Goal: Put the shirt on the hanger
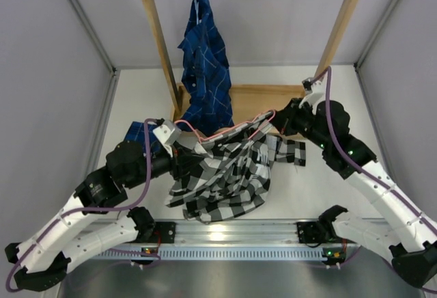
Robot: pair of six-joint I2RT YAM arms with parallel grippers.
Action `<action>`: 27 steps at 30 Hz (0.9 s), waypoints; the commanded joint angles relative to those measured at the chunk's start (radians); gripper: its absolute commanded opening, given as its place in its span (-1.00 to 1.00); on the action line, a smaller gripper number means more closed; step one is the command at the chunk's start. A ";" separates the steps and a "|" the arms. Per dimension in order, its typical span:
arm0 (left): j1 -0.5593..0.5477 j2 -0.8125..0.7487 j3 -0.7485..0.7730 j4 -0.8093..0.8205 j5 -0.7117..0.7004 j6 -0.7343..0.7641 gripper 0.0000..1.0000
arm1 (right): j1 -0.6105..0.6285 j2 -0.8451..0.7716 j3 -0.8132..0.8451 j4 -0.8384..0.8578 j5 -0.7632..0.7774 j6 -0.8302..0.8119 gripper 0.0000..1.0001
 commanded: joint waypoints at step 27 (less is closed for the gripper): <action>-0.141 0.344 0.235 -0.181 -0.081 0.155 -1.00 | 0.028 0.388 0.571 -0.438 0.481 -0.364 -1.00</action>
